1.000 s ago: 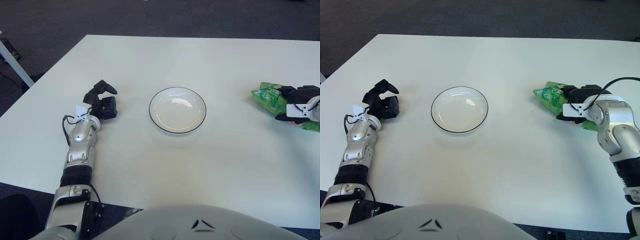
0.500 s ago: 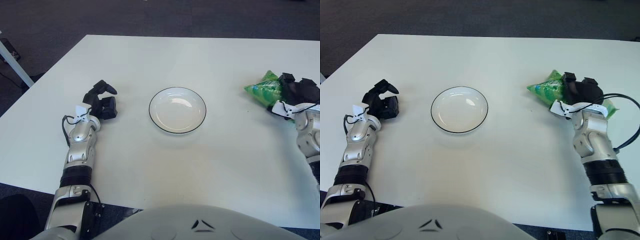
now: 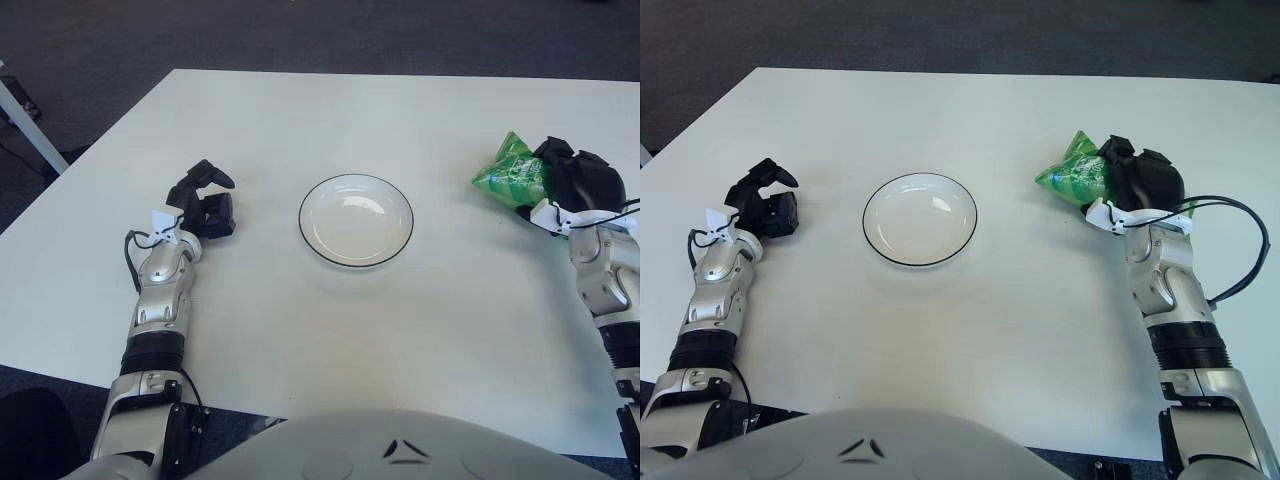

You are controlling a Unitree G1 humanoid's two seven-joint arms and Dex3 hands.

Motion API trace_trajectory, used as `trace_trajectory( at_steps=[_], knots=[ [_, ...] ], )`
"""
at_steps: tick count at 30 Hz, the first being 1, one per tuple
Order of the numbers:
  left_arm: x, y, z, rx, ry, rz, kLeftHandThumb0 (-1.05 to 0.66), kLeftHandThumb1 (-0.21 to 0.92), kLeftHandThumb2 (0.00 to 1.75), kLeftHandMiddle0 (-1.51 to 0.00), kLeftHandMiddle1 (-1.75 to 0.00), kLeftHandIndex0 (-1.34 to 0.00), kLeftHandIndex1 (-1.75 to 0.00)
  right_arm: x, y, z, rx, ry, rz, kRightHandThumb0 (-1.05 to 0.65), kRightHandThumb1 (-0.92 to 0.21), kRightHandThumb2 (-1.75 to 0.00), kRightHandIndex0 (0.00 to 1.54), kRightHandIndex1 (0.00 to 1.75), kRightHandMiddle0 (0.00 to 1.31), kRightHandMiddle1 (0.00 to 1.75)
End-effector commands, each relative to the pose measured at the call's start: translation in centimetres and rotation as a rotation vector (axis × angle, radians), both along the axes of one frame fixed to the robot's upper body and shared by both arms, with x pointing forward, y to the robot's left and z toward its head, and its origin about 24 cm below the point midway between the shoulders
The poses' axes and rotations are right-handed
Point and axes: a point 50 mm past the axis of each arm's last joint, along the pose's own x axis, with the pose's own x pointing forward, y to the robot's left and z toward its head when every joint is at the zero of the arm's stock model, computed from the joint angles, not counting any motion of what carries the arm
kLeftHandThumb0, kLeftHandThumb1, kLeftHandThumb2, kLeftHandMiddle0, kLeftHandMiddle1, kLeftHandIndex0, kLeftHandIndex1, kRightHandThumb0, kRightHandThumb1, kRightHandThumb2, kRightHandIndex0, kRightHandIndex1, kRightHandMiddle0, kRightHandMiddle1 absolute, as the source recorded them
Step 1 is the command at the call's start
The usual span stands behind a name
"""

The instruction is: Put the snack into the plate.

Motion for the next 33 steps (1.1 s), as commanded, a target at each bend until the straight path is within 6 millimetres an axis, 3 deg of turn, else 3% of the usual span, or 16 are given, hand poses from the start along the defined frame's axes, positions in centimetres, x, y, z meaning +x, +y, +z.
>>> trace_trajectory(
  at_steps=[1, 9, 21, 25, 33],
  knots=[
    [-2.4, -0.9, -4.4, -0.061, 0.162, 0.026, -0.47, 0.35, 1.27, -1.31, -1.75, -0.58, -1.75, -0.3, 0.3, -1.4, 0.049, 0.026, 0.023, 0.00, -0.12, -1.54, 0.74, 1.72, 0.55, 1.75],
    [-2.3, -0.9, -4.5, -0.069, 0.161, 0.021, -0.47, 0.35, 1.28, -1.31, -1.75, -0.59, -1.75, 0.1, 0.6, -0.6, 0.110, -0.024, 0.024, 0.00, -0.02, -1.66, 0.81, 1.75, 0.63, 1.74],
    [-2.3, -1.1, -4.6, -0.073, 0.160, 0.019, -0.47, 0.35, 1.28, -1.31, -1.75, -0.59, -1.75, 1.6, 2.3, 1.9, 0.367, -0.035, 0.014, 0.00, -0.08, -1.59, 0.77, 1.74, 0.57, 1.75],
    [-2.3, -1.3, -4.6, -0.076, 0.158, 0.017, -0.47, 0.35, 1.28, -1.32, -1.75, -0.59, -1.75, 2.4, 3.1, 2.7, 0.501, -0.029, 0.042, 0.00, -0.05, -1.60, 0.83, 1.67, 0.59, 1.75],
    [-2.5, -1.6, -4.7, -0.085, 0.156, 0.020, -0.47, 0.35, 1.28, -1.32, -1.75, -0.58, -1.75, 3.2, 4.9, 5.4, 0.598, -0.069, 0.136, 0.00, -0.01, -1.61, 0.90, 1.58, 0.62, 1.75]
  ],
)
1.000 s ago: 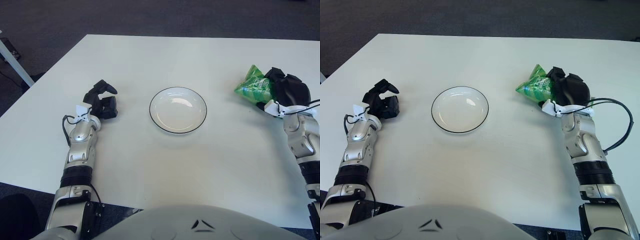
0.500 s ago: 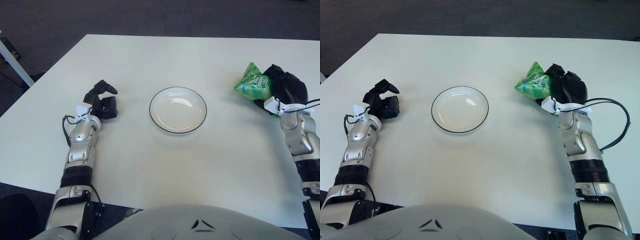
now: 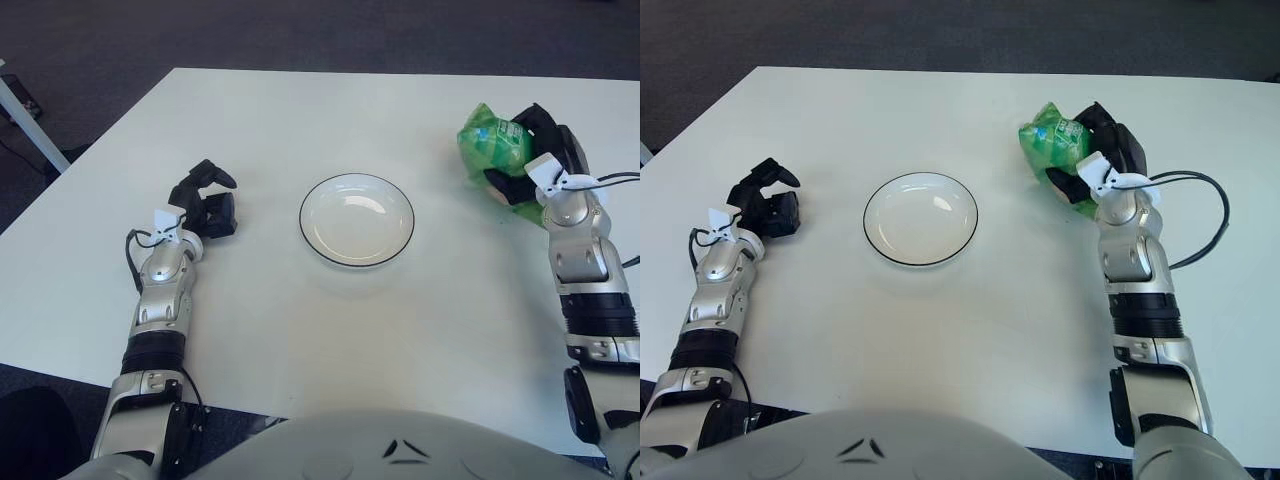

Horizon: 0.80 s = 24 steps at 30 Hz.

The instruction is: Put the snack into the plate.

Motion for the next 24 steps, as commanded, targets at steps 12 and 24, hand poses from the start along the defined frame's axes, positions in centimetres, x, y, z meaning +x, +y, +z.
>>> trace_trajectory(
  at_steps=[12, 24],
  knots=[
    [-2.7, -1.8, -4.7, -0.099, 0.153, 0.030, -0.47, 0.35, 1.28, -1.31, -1.75, -0.59, -1.75, 0.7, 3.2, 3.9, 0.136, -0.083, 0.166, 0.00, 0.00, -1.58, 0.97, 1.44, 0.63, 1.75],
    [-2.8, -2.3, -4.7, -0.100, 0.145, 0.020, -0.47, 0.33, 1.30, -1.30, -1.75, -0.60, -1.75, 1.1, 7.5, 5.1, -0.114, -0.277, 0.288, 0.00, 0.03, -1.67, 0.92, 1.61, 0.65, 1.75]
  ],
)
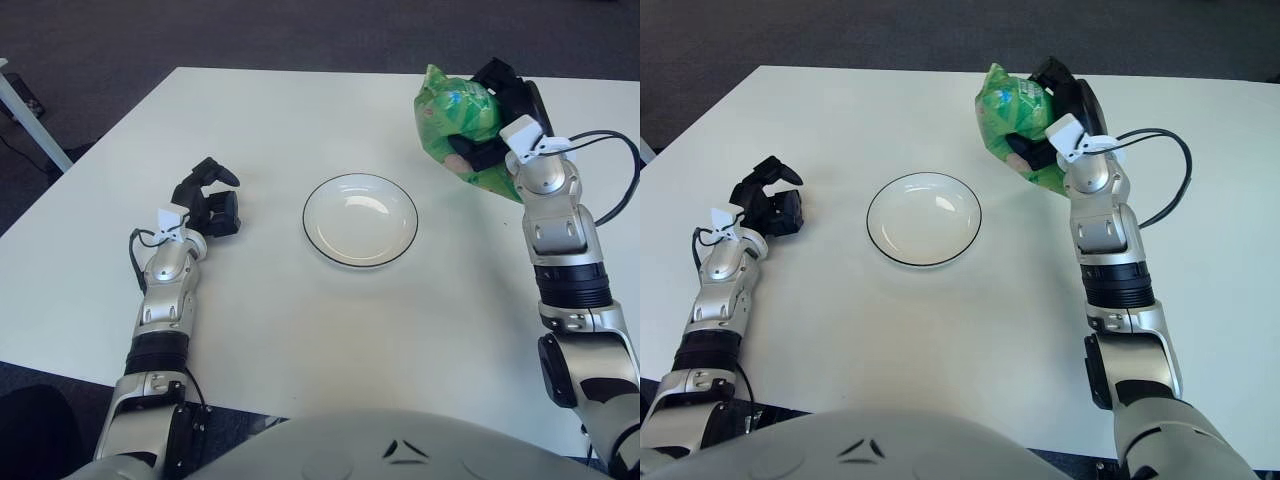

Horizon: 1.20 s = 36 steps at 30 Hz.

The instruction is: Put the snack into the plate.

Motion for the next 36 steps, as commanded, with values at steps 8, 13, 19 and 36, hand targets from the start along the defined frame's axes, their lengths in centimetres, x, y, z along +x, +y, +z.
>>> trace_trajectory(
  at_steps=[8, 13, 19, 36],
  knots=[
    [-2.9, -1.9, -5.0, -0.094, 0.164, 0.021, -0.48, 0.32, 1.31, -1.30, -1.75, -0.61, -1.75, 0.1, 2.1, 0.8, -0.092, -0.157, 0.130, 0.00, 0.05, -1.70, 0.92, 1.65, 0.66, 1.75],
    [-3.1, -2.1, -5.0, -0.093, 0.160, 0.020, -0.48, 0.32, 1.31, -1.30, -1.75, -0.61, -1.75, 0.0, 3.2, 0.9, -0.095, -0.177, 0.202, 0.00, 0.06, -1.71, 0.91, 1.66, 0.67, 1.75],
    [-3.1, -2.2, -5.0, -0.093, 0.160, 0.016, -0.48, 0.32, 1.31, -1.30, -1.75, -0.61, -1.75, -0.2, 4.5, 1.4, -0.134, -0.207, 0.254, 0.00, 0.06, -1.73, 0.90, 1.69, 0.67, 1.75],
    [-3.3, -2.6, -4.9, -0.110, 0.143, 0.002, -0.48, 0.31, 1.33, -1.31, -1.75, -0.62, -1.75, -0.4, 7.8, 0.8, -0.195, -0.178, 0.390, 0.00, 0.07, -1.75, 0.88, 1.75, 0.71, 1.71]
  ],
)
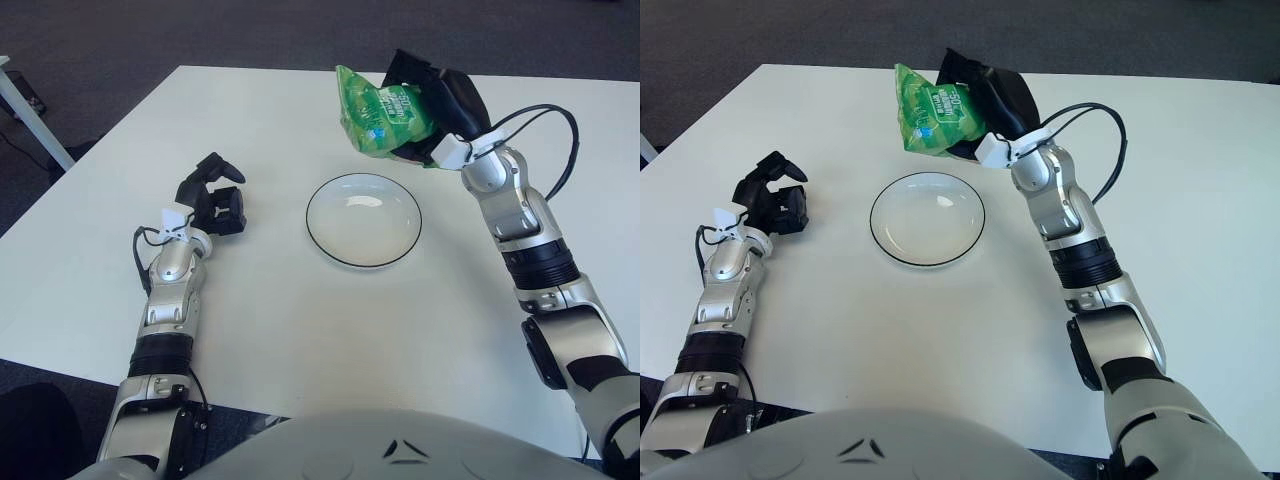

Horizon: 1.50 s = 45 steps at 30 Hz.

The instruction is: Put the snack into the plate.

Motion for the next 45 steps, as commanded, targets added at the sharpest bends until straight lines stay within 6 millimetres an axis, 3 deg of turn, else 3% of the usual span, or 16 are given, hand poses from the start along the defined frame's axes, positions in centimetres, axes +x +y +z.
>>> trace_trajectory(
  at_steps=[1, 18, 34, 45],
  knots=[
    [-3.1, -1.7, -5.7, -0.106, 0.199, 0.017, -0.48, 0.31, 1.33, -1.31, -1.75, -0.62, -1.75, 0.0, 0.8, 0.2, -0.006, -0.004, 0.038, 0.00, 0.08, -1.75, 0.88, 1.75, 0.72, 1.71],
    [-3.2, -2.2, -5.6, -0.116, 0.198, 0.003, -0.49, 0.29, 1.35, -1.32, -1.75, -0.63, -1.75, -0.6, 2.7, -1.7, -0.018, 0.023, 0.224, 0.00, 0.07, -1.75, 0.88, 1.75, 0.71, 1.72],
    [-3.2, -2.5, -5.5, -0.143, 0.181, -0.008, -0.48, 0.30, 1.34, -1.32, -1.75, -0.63, -1.75, -1.1, 3.3, -3.8, -0.153, 0.090, 0.359, 0.00, 0.07, -1.75, 0.88, 1.75, 0.70, 1.73],
    [-3.2, -2.5, -5.4, -0.137, 0.184, 0.005, -0.48, 0.30, 1.33, -1.33, -1.75, -0.62, -1.75, -1.2, 3.2, -4.6, -0.276, 0.306, 0.454, 0.00, 0.03, -1.70, 0.89, 1.74, 0.66, 1.69]
  ],
)
